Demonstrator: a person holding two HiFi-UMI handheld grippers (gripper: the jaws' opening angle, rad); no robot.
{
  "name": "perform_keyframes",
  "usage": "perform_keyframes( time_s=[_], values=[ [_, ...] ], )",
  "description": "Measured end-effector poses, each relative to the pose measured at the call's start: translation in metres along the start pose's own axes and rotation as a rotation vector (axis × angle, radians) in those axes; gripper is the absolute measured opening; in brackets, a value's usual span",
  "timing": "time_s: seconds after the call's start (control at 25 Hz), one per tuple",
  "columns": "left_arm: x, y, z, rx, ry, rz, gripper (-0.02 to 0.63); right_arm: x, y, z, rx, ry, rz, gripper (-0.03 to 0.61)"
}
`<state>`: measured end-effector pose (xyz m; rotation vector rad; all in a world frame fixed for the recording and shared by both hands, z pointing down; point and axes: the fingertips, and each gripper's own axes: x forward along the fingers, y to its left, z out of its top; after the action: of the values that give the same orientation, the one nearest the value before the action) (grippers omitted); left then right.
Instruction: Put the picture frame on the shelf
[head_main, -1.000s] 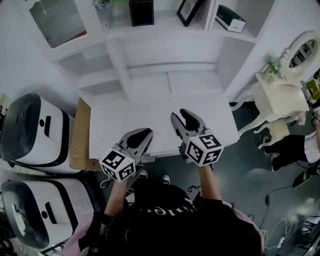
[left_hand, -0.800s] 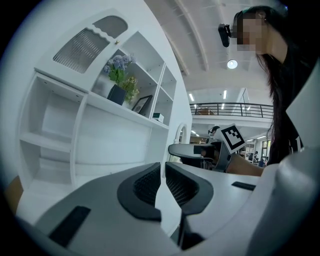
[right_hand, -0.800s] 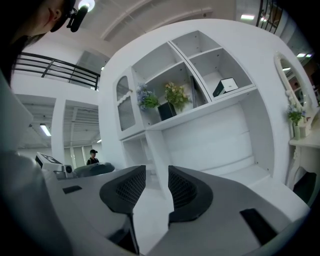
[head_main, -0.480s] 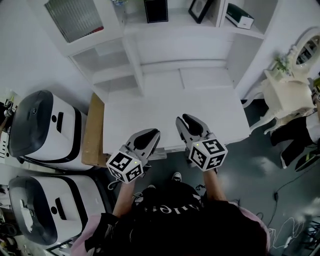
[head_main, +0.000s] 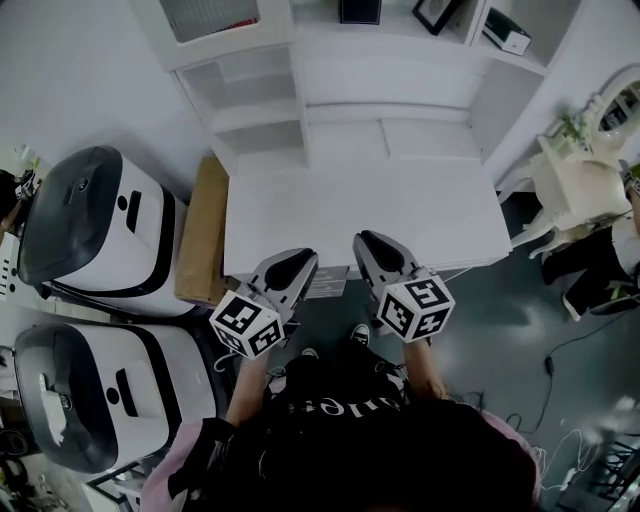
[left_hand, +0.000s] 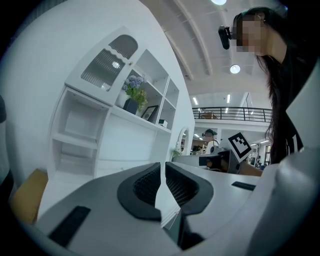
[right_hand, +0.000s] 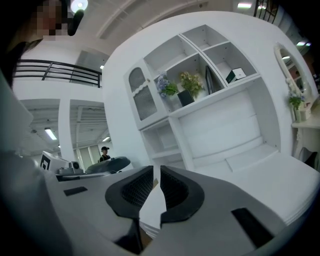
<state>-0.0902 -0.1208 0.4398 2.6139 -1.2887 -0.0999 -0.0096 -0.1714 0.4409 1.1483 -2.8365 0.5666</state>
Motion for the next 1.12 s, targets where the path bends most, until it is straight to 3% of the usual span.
perform_keyframes(
  time_s=[0.36, 1.12],
  values=[
    [-0.052, 0.006, -0.006, -0.021, -0.012, -0.005, 0.04, -0.009, 0.048, -0.028, -0.007, 0.026, -0.002, 0.064],
    [-0.093, 0.011, -0.002, -0.029, -0.045, -0.036, 0.04, -0.006, 0.09, -0.045, -0.034, 0.055, -0.011, 0.06]
  ],
)
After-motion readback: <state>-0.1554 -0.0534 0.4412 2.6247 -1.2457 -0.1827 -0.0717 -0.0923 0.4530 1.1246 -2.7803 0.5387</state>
